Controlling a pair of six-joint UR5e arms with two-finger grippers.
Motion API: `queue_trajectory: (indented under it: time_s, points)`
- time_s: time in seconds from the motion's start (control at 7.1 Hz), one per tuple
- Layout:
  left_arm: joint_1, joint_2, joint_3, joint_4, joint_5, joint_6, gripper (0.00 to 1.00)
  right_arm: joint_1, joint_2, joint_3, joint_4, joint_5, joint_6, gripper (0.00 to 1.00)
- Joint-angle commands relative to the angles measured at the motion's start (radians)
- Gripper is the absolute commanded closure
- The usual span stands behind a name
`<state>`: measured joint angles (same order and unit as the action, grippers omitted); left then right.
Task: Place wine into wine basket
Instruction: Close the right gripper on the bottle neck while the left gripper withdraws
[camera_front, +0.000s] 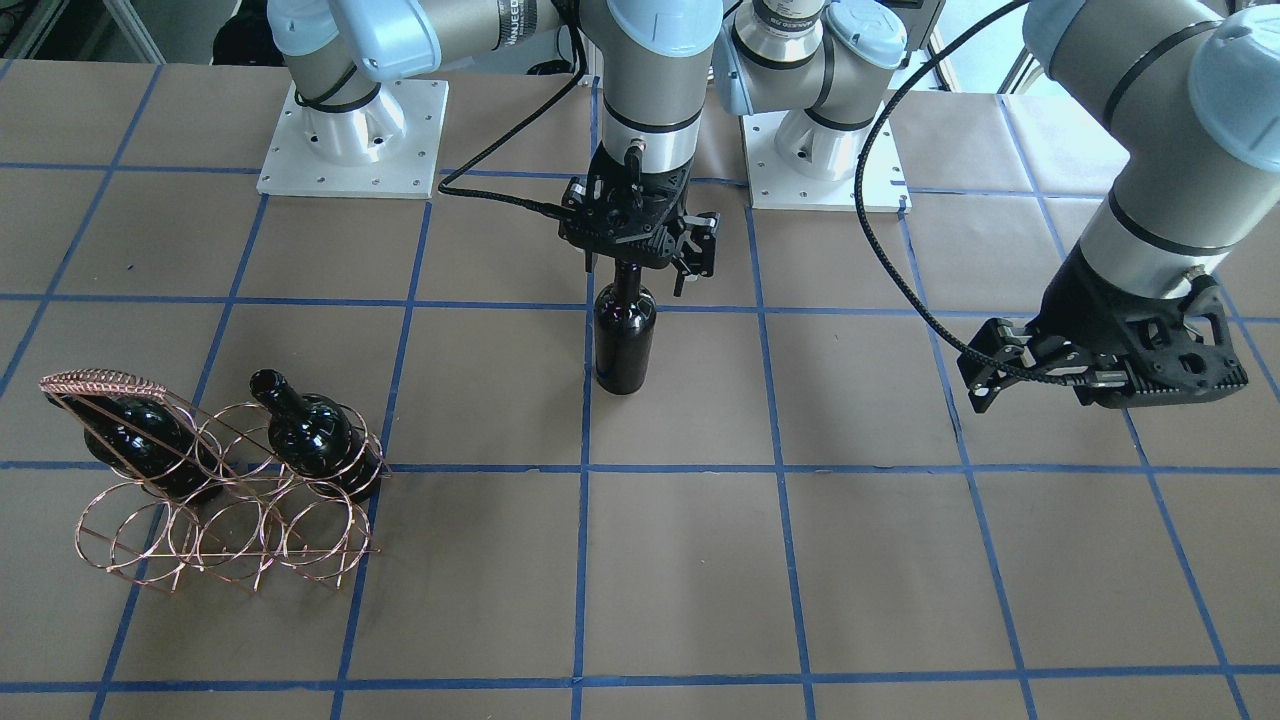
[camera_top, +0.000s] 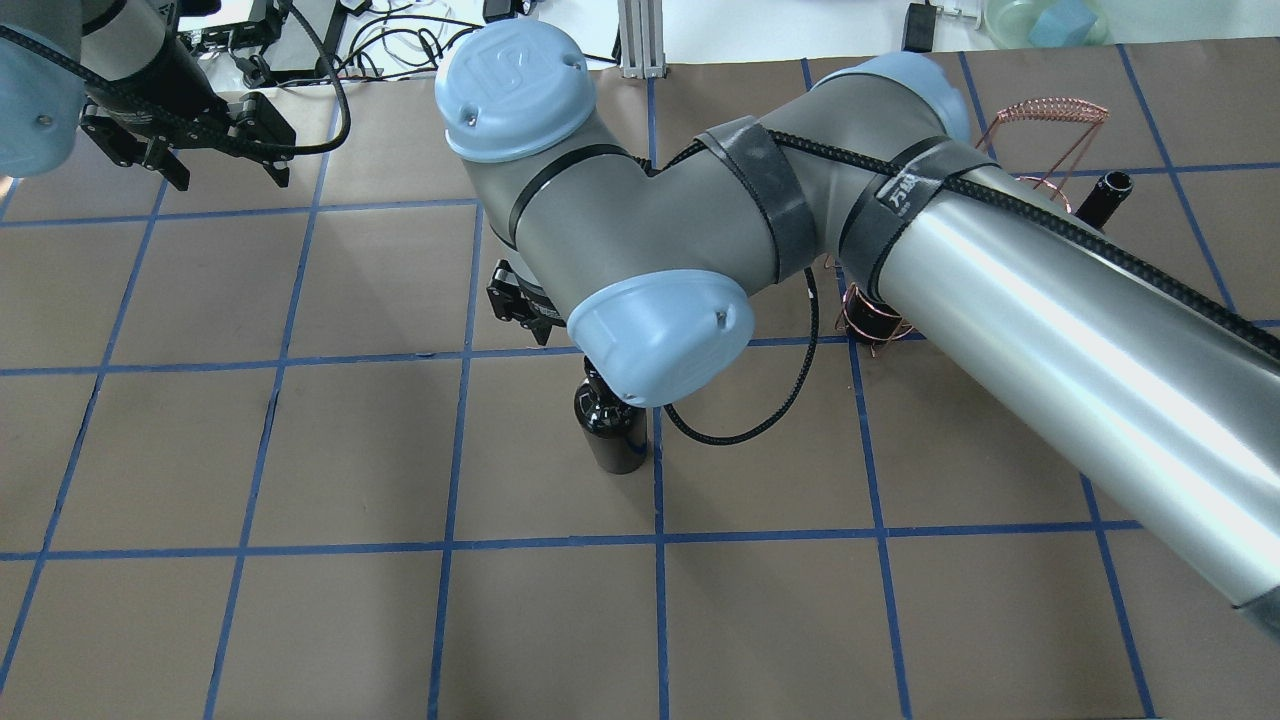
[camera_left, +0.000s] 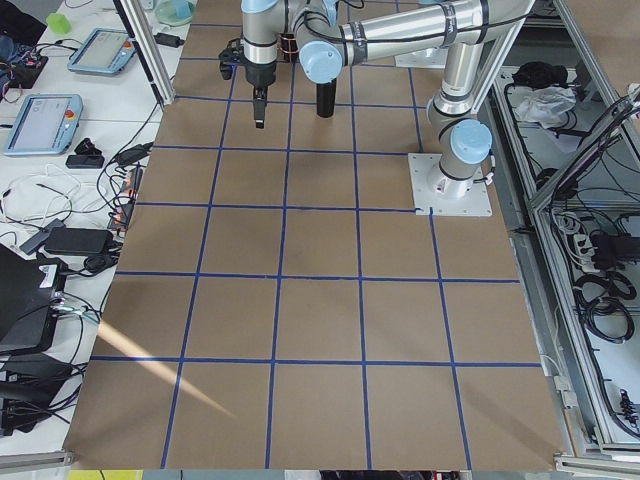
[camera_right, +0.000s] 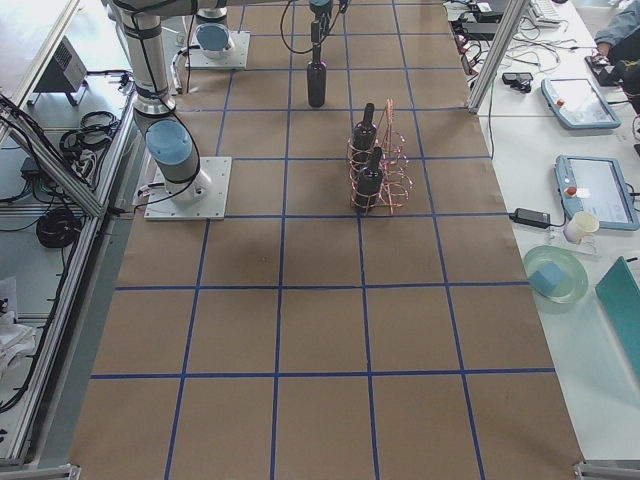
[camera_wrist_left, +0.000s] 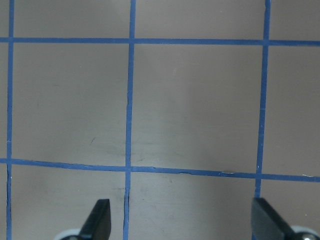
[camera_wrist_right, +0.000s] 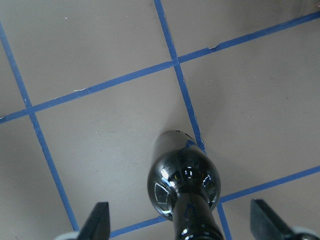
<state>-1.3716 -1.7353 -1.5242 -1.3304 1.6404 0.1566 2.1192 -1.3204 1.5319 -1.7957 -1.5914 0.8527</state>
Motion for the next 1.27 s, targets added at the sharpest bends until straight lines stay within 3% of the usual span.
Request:
queue_trajectory:
  time_s: [0.0,0.28,0.7,1.13]
  points:
    - [-0.001,-0.001,-0.002,-0.006,-0.004,0.0,0.0,0.001,0.0,0.034,0.013,0.001,-0.01,0.0]
    - [-0.003,-0.004,-0.007,-0.007,-0.051,-0.002,0.0,0.001,-0.002,0.045,0.007,0.001,-0.076,0.0]
    - [-0.003,-0.004,-0.011,-0.004,-0.048,0.0,0.0,0.001,-0.002,0.045,0.006,-0.007,-0.145,0.05]
    - [-0.003,-0.007,-0.013,0.004,-0.048,-0.002,0.0,0.001,0.004,0.047,0.004,0.002,-0.145,0.21]
